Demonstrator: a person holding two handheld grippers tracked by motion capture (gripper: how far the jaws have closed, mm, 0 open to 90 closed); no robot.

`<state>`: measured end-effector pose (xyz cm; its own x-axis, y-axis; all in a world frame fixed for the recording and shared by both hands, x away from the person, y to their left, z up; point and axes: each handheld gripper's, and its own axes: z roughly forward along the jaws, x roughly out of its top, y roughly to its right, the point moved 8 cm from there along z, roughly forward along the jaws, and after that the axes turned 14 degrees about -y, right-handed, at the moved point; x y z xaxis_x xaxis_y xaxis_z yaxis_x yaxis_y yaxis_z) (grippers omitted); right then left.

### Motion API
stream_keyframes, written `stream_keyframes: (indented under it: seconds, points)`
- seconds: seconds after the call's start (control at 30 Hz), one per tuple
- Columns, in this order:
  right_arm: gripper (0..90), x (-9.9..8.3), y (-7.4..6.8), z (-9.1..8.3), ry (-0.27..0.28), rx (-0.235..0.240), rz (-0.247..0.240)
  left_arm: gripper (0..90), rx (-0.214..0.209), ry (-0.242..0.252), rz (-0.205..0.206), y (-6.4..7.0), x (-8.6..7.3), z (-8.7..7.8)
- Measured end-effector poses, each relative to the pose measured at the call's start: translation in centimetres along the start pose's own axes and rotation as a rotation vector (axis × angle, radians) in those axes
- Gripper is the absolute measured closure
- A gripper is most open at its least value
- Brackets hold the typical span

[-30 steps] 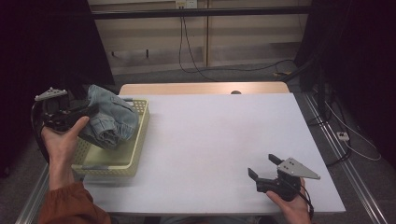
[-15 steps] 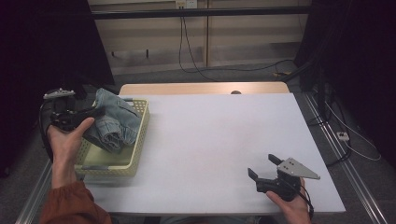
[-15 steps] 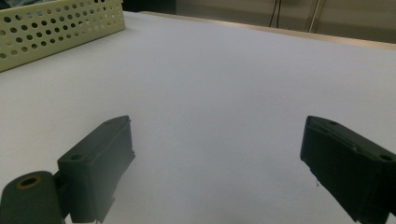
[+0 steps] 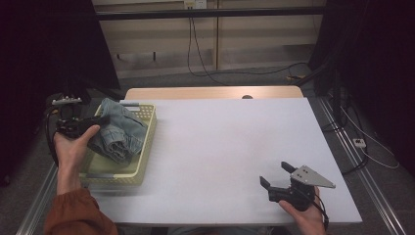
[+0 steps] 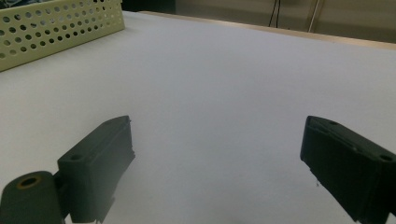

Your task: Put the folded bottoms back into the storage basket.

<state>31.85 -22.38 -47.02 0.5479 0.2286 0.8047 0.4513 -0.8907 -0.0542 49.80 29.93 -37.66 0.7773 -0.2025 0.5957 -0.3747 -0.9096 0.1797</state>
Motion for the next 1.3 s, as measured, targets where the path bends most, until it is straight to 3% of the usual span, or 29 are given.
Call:
stream_keyframes:
  seconds: [0.2,0.37,0.7,1.3]
  points:
    - [9.5,0.0,0.0,0.0,0.0,0.001,0.0,72.0,0.049,-0.018,-0.015,-1.0,-0.4,0.1]
    - [9.5,0.0,0.0,0.0,-0.001,0.0,0.0,71.7,0.095,-0.061,-0.01,-1.7,-0.8,0.6]
    - [9.5,0.0,-0.1,0.1,-0.002,0.004,-0.001,71.8,0.099,-0.065,-0.044,-2.7,-1.2,1.5]
    - [9.5,0.0,-0.1,0.1,-0.003,0.004,-0.003,71.2,0.119,-0.11,-0.021,-2.7,-1.6,3.3]
